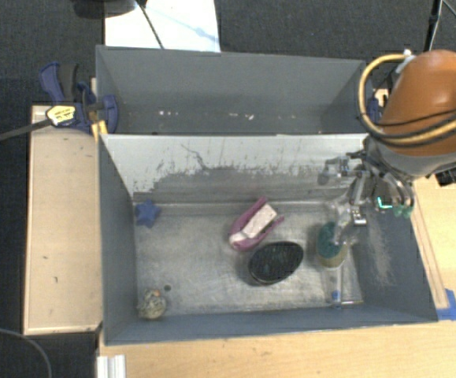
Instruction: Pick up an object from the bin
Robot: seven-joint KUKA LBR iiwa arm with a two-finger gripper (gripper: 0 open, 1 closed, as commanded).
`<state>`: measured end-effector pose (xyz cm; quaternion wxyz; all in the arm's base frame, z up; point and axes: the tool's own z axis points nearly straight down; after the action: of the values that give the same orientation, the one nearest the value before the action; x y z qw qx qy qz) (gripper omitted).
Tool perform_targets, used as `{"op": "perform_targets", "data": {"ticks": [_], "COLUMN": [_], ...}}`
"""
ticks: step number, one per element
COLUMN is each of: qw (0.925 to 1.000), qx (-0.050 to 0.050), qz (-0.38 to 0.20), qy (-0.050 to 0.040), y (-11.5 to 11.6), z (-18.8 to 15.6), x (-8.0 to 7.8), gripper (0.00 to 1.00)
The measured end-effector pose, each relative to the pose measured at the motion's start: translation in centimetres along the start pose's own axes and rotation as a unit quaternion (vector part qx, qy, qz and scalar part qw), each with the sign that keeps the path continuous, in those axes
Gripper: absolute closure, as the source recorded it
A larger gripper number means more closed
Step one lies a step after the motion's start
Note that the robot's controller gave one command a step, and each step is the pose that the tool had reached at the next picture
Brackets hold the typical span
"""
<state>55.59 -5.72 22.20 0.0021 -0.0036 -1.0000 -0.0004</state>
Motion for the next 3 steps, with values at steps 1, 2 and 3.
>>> {"op": "perform_targets", "data": {"ticks": [1, 2, 3], "qw": [0.9899, 0.9837, 0.9716], "qx": [-0.001, 0.001, 0.001], "qz": [-0.142, -0.180, -0.237], "qy": [-0.0010, -0.0047, -0.0062], "y": [13.2, 10.6, 11.0], "z": [7.3, 9.3, 8.2], "x": [-1.2, -3.3, -3.7], "gripper": [0.00, 0.00, 0.00]}}
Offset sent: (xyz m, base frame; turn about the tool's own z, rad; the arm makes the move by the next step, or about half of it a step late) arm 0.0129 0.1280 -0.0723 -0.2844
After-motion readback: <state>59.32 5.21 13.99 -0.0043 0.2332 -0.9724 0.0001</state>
